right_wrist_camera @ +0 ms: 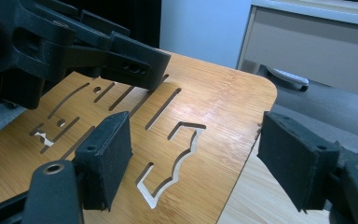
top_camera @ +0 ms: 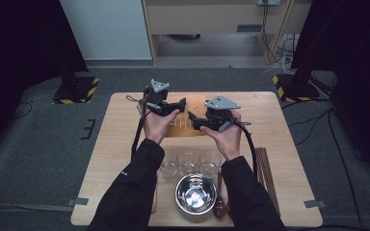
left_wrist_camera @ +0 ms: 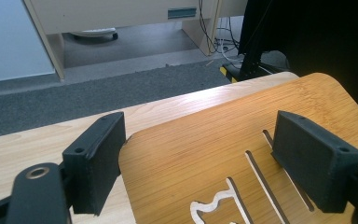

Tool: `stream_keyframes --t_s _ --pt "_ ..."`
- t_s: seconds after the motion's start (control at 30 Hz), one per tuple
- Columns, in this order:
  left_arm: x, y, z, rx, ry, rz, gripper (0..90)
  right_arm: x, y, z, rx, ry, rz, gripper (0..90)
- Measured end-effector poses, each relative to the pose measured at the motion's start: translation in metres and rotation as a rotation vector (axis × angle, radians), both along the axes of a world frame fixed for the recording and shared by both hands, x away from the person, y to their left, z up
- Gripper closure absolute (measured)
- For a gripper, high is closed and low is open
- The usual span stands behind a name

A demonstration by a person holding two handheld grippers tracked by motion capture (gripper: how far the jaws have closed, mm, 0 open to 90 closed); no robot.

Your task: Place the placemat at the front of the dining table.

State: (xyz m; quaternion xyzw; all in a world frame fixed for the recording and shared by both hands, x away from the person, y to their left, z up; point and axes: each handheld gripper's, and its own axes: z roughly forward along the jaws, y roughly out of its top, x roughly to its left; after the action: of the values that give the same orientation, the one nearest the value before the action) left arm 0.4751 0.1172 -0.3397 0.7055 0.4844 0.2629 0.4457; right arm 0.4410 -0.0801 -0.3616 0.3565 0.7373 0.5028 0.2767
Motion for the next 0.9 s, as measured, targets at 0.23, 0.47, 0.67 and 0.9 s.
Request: stream_keyframes --t_s 0.23,0.47,0.67,0.9 --pt "0.012 -0.005 -0.007 0.021 0.002 0.007 17.8 0.013 -0.004 -0.007 0.007 0.010 -0.001 25.7" --pt "0.026 -0.007 -0.018 0.017 0.017 0.009 17.8 0.028 -0.006 -0.017 0.004 0.028 0.003 25.7" --pt "0.039 -0.009 -0.030 0.022 0.034 0.014 17.8 0.041 -0.006 -0.029 -0.009 0.048 0.002 25.8" --pt "0.051 -0.013 -0.044 0.016 0.047 0.008 17.8 0.052 -0.010 -0.039 -0.017 0.076 -0.003 25.7"
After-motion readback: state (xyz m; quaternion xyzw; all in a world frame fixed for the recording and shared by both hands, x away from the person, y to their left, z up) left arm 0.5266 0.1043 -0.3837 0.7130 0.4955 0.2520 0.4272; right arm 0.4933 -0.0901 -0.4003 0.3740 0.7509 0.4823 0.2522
